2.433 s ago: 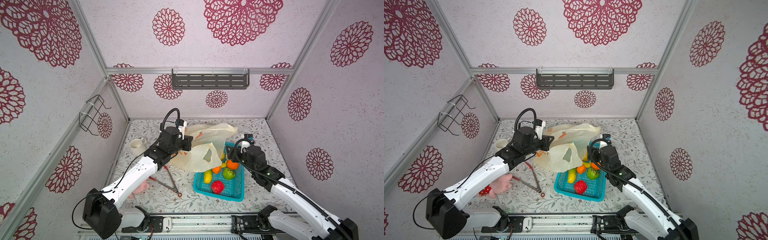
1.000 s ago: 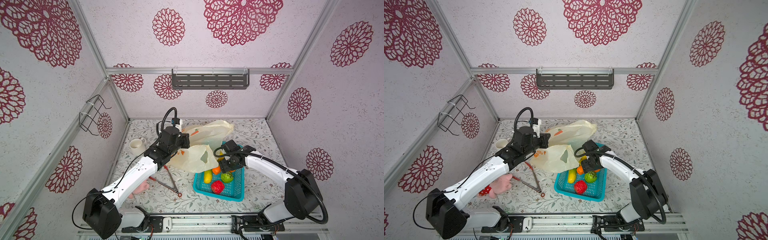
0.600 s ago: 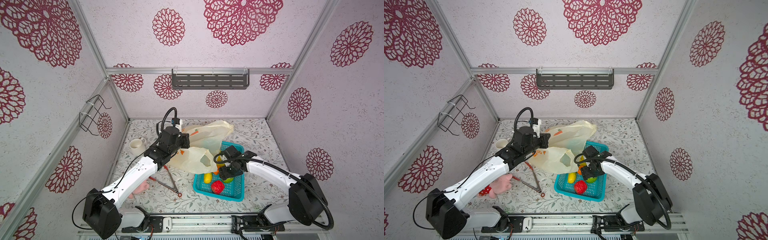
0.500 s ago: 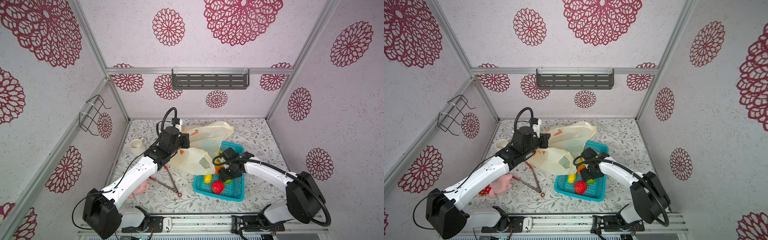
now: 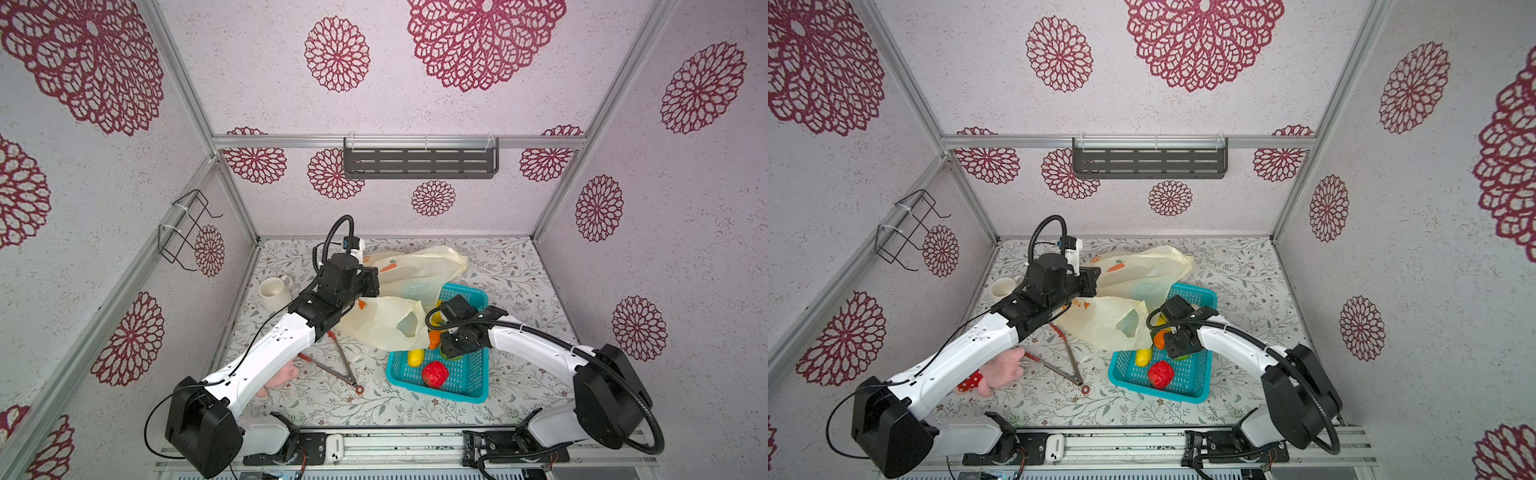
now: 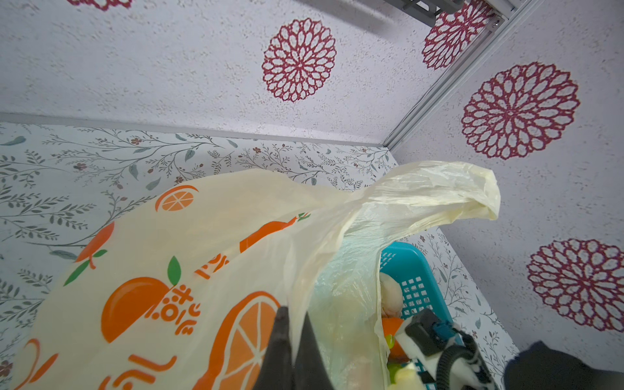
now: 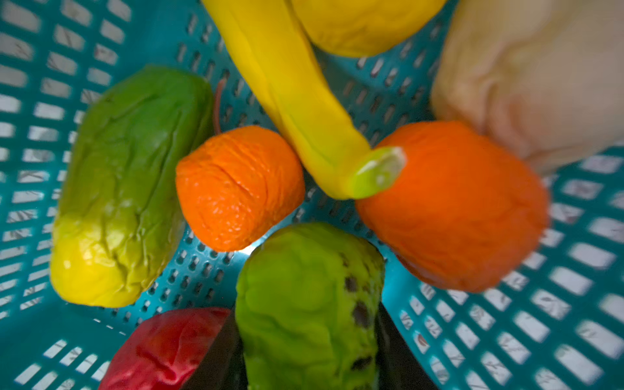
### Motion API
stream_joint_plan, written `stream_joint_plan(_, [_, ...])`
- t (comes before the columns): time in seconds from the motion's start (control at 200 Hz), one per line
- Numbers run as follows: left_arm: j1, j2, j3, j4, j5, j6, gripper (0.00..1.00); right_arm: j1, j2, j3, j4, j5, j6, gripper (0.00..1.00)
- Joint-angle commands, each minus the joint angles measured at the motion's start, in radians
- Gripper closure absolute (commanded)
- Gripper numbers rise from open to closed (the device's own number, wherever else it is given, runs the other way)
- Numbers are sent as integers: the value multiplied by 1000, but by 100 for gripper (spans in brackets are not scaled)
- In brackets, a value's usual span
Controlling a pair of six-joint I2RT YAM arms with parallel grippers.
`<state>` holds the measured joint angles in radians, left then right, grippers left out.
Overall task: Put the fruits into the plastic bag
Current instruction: 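Lower the right gripper into the basket onto the green fruit, then lift the green fruit with the right gripper and drop it into the bag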
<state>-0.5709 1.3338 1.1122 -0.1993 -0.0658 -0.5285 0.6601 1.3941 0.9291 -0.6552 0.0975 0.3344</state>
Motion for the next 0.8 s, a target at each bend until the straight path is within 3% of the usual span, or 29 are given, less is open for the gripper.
stream_joint_plan(0.0, [-1,-14,-12,17,-1,-4,100,-7,-135,39,23,109,8,63])
stream_joint_plan(0.22, [-1,-29,-28,41,66,-6,100,-12,-220,79,180,-30,-30,62])
stream_joint_plan(0.36, [1,-59,-65,104,163,-21,100,-13,-210,95,380,-126,-54,61])
stream_joint_plan(0.64, [22,-87,-133,217,284,-89,100,-3,19,215,641,-376,-37,57])
stream_joint_plan(0.796, [47,-87,-156,248,317,-153,100,29,143,279,695,-430,-13,56])
